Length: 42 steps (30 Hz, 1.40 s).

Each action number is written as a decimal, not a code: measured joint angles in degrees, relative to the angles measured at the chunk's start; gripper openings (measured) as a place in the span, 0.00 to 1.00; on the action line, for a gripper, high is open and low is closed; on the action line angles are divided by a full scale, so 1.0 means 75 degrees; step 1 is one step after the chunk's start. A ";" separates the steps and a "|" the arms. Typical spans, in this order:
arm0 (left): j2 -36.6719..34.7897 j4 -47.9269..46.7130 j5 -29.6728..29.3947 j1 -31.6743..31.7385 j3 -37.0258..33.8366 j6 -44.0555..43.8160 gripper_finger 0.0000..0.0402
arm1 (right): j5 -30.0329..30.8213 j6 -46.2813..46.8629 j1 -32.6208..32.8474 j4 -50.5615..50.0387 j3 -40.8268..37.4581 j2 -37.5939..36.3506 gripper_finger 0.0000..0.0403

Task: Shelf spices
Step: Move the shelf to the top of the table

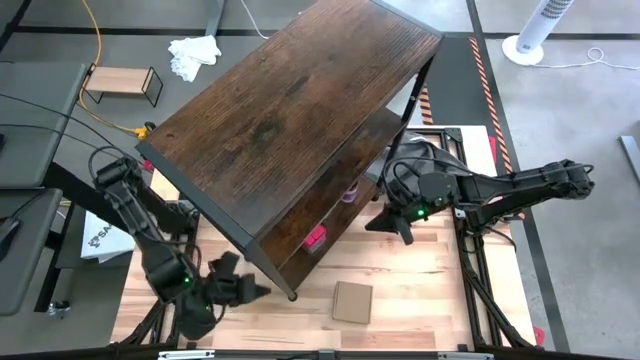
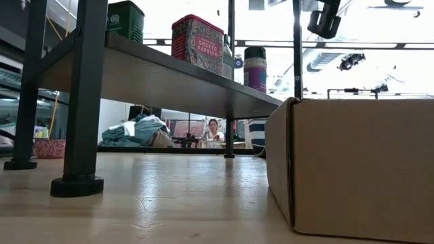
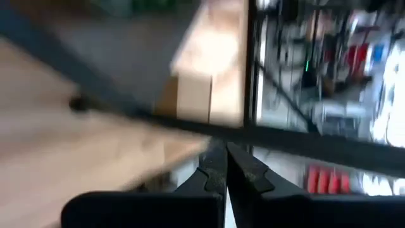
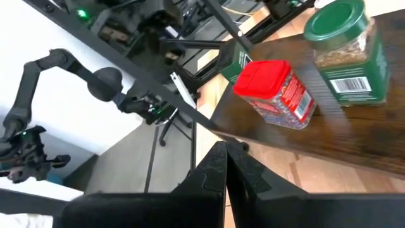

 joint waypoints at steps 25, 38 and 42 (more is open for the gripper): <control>-0.1671 -0.4541 -0.0638 0.1030 0.0001 -0.0062 0.00 | 0.0774 -0.0040 -0.0003 0.0412 -0.0003 0.0000 0.00; -0.3031 -0.6918 -0.0688 0.1770 -0.0069 0.0351 0.00 | 0.0991 0.0047 -0.0003 0.0830 -0.0003 0.0000 0.00; -0.3328 -0.6953 -0.0680 0.2171 -0.0228 0.0987 0.00 | 0.0986 0.0099 0.0000 0.1055 -0.0003 0.0000 0.00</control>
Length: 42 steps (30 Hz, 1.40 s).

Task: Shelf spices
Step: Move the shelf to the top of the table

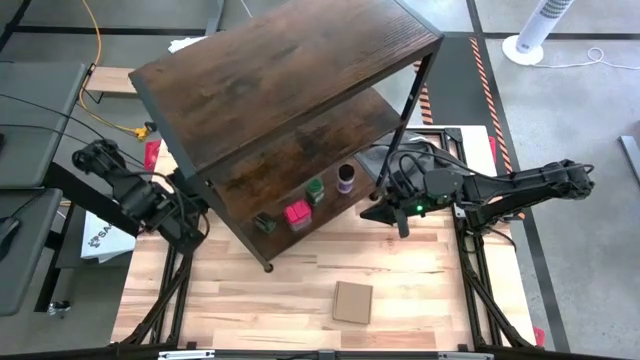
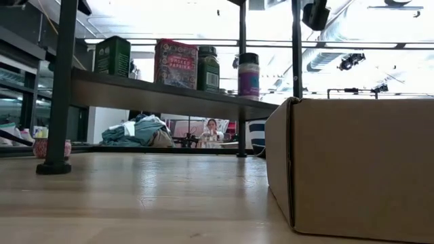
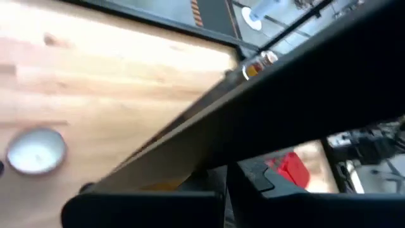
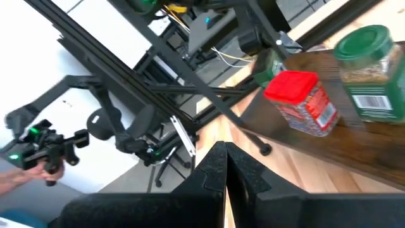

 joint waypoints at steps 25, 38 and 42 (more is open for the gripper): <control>-0.0815 0.0015 -0.1095 0.2533 -0.1001 0.0356 0.00 | 0.1703 0.0485 -0.0001 -0.1867 0.0953 -0.0068 0.00; -0.0812 0.0020 -0.1141 0.2568 -0.1001 0.0353 0.00 | 0.7079 0.3223 -0.0393 -0.9528 0.3797 -0.0445 0.00; -0.0815 0.0131 -0.1176 0.2568 -0.1001 0.0350 0.00 | 0.6352 0.1962 -0.1648 -0.7738 0.3532 -0.0830 0.00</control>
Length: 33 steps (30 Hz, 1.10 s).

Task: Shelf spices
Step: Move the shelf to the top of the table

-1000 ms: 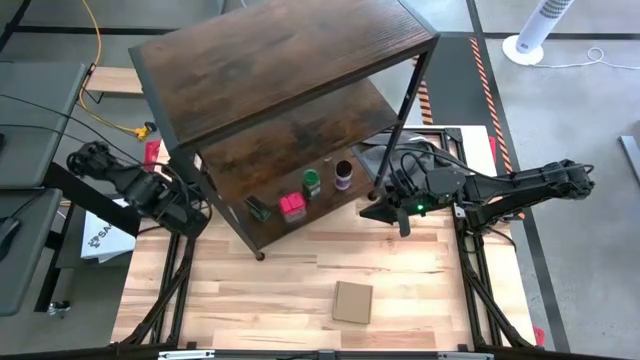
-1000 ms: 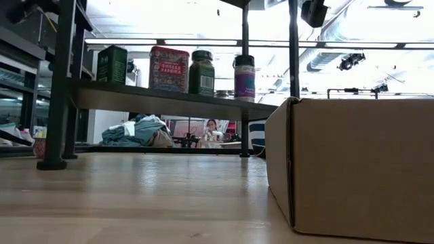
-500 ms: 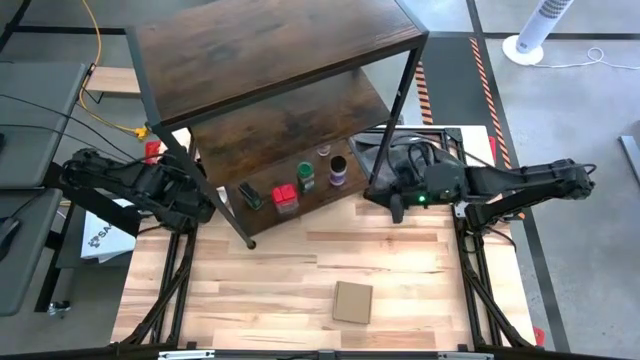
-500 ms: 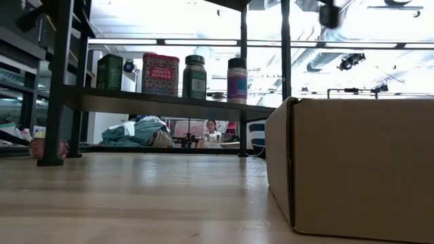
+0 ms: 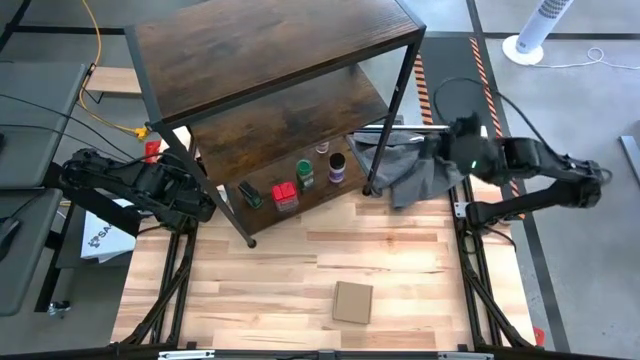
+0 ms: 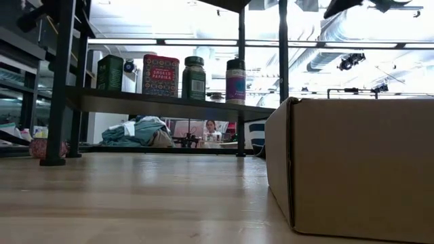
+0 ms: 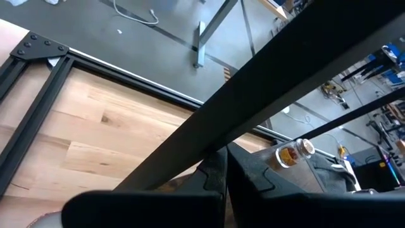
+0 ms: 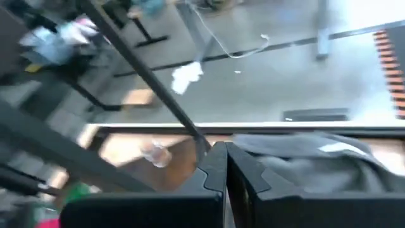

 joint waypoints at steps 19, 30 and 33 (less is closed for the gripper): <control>0.0000 0.0292 -0.0026 0.0000 0.0003 0.0080 0.00 | -1.1258 -0.2154 -0.5303 0.5202 -0.0658 0.1855 0.00; 0.0000 0.0489 0.0032 0.0248 0.0006 0.0222 0.00 | -1.2342 -0.2321 -0.4869 0.5305 -0.0661 0.1501 0.00; 0.0000 0.0593 0.0069 0.0343 0.0009 0.0458 0.00 | -1.2368 -0.2298 -0.4805 0.5158 -0.0661 0.1303 0.00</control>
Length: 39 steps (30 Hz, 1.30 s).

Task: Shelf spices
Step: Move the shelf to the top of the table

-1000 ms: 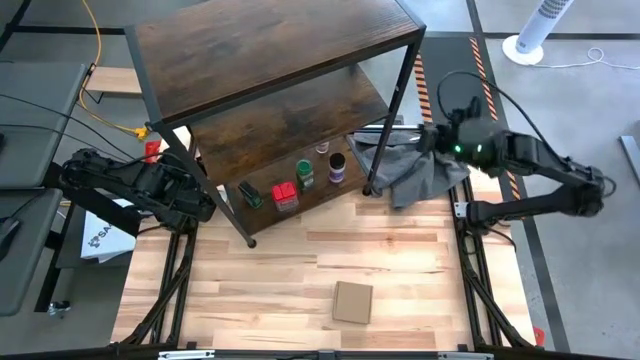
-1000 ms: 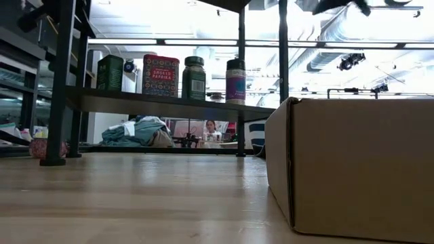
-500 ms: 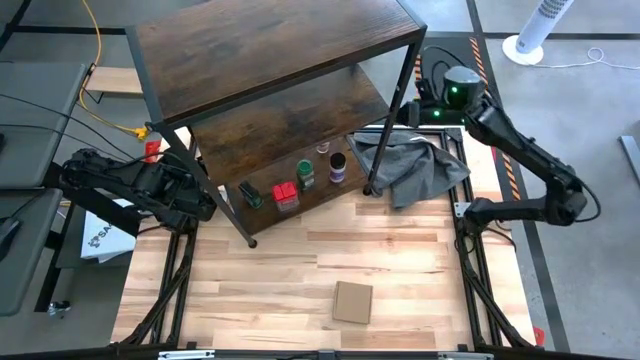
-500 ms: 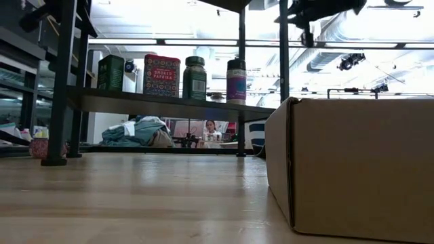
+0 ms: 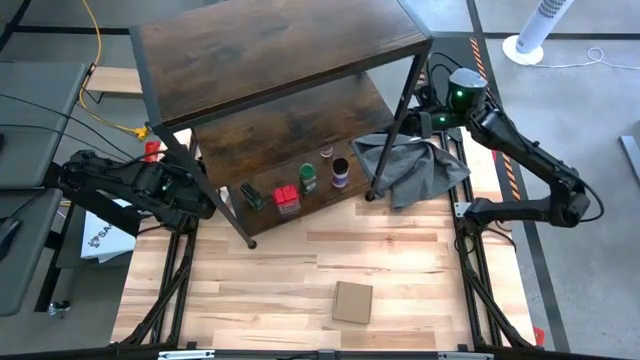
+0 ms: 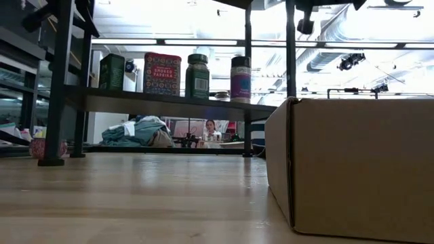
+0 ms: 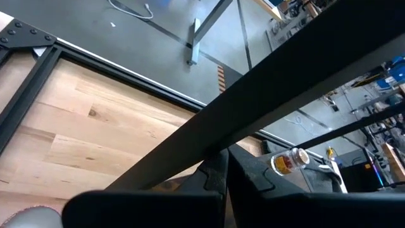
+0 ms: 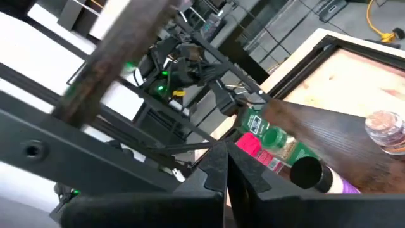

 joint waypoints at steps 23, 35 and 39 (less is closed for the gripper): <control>-0.0017 0.1899 0.0201 0.0740 0.0000 0.2576 0.00 | 0.1107 -0.0004 0.1180 -0.1510 0.0013 -0.1002 0.00; 0.0074 0.4118 0.0948 0.1936 0.0001 0.5126 0.00 | 0.1400 0.0347 0.1926 -0.1980 0.0015 -0.1415 0.00; 0.0223 0.4720 0.1298 0.2653 -0.0032 0.6122 0.00 | 0.1894 0.0438 0.2417 -0.2016 0.0012 -0.1570 0.00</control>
